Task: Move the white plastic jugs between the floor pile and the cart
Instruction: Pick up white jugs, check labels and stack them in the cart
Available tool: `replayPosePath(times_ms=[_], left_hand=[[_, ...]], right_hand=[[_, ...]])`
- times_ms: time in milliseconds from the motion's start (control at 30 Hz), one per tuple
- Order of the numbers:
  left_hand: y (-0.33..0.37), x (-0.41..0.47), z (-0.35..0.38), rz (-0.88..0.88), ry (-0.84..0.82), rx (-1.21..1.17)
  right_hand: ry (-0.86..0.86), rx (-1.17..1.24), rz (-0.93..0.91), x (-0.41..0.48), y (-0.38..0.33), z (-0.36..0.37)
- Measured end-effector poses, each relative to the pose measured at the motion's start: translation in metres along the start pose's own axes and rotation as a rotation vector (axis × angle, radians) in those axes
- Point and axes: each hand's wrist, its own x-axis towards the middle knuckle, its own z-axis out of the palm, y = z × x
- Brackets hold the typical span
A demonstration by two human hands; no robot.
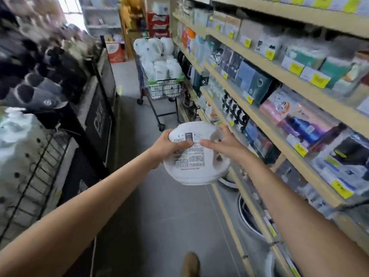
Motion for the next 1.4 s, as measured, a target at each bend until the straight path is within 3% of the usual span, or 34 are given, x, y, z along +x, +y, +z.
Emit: replayPosePath(times_ms=[333,700,1067,1400], left_hand=[[0.022,0.112,-0.076,-0.004,0.254,-0.026],[0.024,0.256,-0.184,-0.043,0.265,-0.029],[0.060,0.447,-0.310,-0.006,0.152,-0.027],[0.081,0.579,-0.371,0.021,0.075,-0.003]], right_hand=[[-0.234,-0.052,-0.106,0.191,-0.063,0.020],[-0.377,-0.086,-0.154,0.361,-0.118,0.056],[-0.265,-0.053,-0.101,0.554,-0.190,0.080],[-0.124,-0.027,-0.111,0.679,-0.217,0.088]])
